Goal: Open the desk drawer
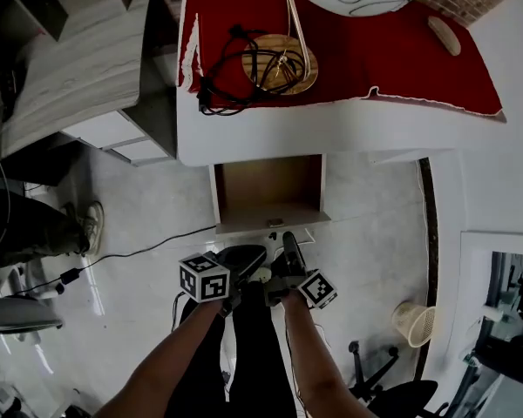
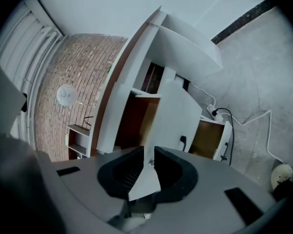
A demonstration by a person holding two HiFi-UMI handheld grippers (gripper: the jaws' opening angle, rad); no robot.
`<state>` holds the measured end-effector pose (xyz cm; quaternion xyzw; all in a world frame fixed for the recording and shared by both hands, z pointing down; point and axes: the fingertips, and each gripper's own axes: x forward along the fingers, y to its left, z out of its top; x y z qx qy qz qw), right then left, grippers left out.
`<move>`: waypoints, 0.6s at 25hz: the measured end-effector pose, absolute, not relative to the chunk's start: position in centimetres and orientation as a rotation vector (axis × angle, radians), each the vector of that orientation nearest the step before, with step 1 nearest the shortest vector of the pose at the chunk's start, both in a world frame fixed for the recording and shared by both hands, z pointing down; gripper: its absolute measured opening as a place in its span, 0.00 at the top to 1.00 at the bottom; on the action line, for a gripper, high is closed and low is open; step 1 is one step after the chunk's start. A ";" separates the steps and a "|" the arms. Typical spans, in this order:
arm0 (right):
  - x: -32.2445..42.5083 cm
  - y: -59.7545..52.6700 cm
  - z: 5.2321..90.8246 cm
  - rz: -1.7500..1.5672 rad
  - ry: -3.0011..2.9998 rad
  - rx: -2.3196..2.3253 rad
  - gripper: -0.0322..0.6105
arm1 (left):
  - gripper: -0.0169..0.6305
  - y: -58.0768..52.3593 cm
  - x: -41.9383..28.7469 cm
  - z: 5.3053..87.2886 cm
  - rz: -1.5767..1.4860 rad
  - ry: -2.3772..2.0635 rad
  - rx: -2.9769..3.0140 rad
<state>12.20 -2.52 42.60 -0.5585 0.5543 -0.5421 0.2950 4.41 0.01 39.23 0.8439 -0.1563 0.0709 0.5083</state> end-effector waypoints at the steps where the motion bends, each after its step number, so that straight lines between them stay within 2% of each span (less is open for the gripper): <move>1: 11.9 -2.9 41.6 -1.449 1.507 -1.478 0.86 | 0.96 -0.4 4.3 38.3 0.169 -0.377 2.045; 15: 8.3 -6.5 23.5 -1.207 2.011 -1.556 0.86 | 0.96 -3.1 3.5 22.7 0.162 -0.396 2.279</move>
